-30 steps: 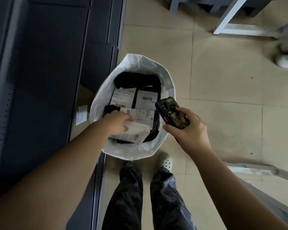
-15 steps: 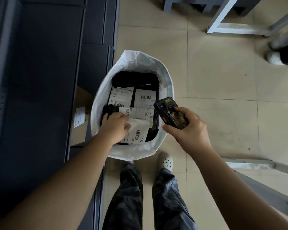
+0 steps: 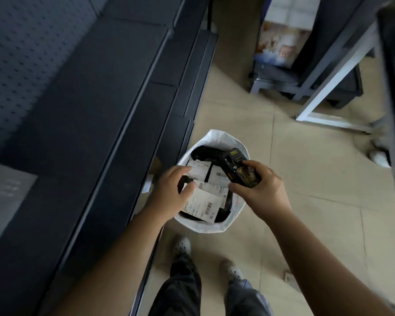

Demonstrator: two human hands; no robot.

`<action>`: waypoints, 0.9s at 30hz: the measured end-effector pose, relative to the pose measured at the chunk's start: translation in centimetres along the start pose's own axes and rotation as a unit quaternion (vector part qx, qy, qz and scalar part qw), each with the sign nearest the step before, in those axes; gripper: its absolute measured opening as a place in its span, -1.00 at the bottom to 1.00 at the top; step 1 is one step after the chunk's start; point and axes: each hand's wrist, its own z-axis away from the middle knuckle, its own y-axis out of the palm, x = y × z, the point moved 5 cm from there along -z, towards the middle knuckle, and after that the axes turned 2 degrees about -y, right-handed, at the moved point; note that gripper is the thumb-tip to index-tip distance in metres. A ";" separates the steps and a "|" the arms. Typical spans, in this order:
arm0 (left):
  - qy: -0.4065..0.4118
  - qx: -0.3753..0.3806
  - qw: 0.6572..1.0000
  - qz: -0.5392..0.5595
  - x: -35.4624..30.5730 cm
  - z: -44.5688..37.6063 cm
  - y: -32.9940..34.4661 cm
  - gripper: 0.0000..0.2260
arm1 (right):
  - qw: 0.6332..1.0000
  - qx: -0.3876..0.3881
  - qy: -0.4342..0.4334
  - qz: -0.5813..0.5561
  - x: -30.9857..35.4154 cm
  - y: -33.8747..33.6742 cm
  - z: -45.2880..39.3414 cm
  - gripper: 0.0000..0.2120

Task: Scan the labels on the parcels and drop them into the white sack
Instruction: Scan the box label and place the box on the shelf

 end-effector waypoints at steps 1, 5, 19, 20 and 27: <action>0.005 -0.024 1.000 -0.001 -1.3 1.1 -1.6 -0.64 | 1.000 0.008 -0.020 -0.003 1.5 -0.7 0.2 -0.41; -0.002 -0.125 0.992 -0.006 -6.0 6.8 -7.9 -0.65 | 0.992 0.048 -0.117 -0.005 7.9 -2.9 1.9 -0.42; -0.138 -0.448 0.883 -0.011 -12.5 38.3 -19.8 -0.66 | 0.864 0.272 -0.419 -0.060 26.7 -1.2 21.8 -0.42; -0.147 -0.459 0.876 -0.015 -12.4 40.8 -19.9 -0.66 | 0.854 0.290 -0.427 -0.063 27.2 -0.6 23.8 -0.42; -0.221 -0.552 0.804 -0.023 -9.8 60.7 -17.4 -0.64 | 0.792 0.401 -0.454 -0.081 27.5 5.0 40.6 -0.43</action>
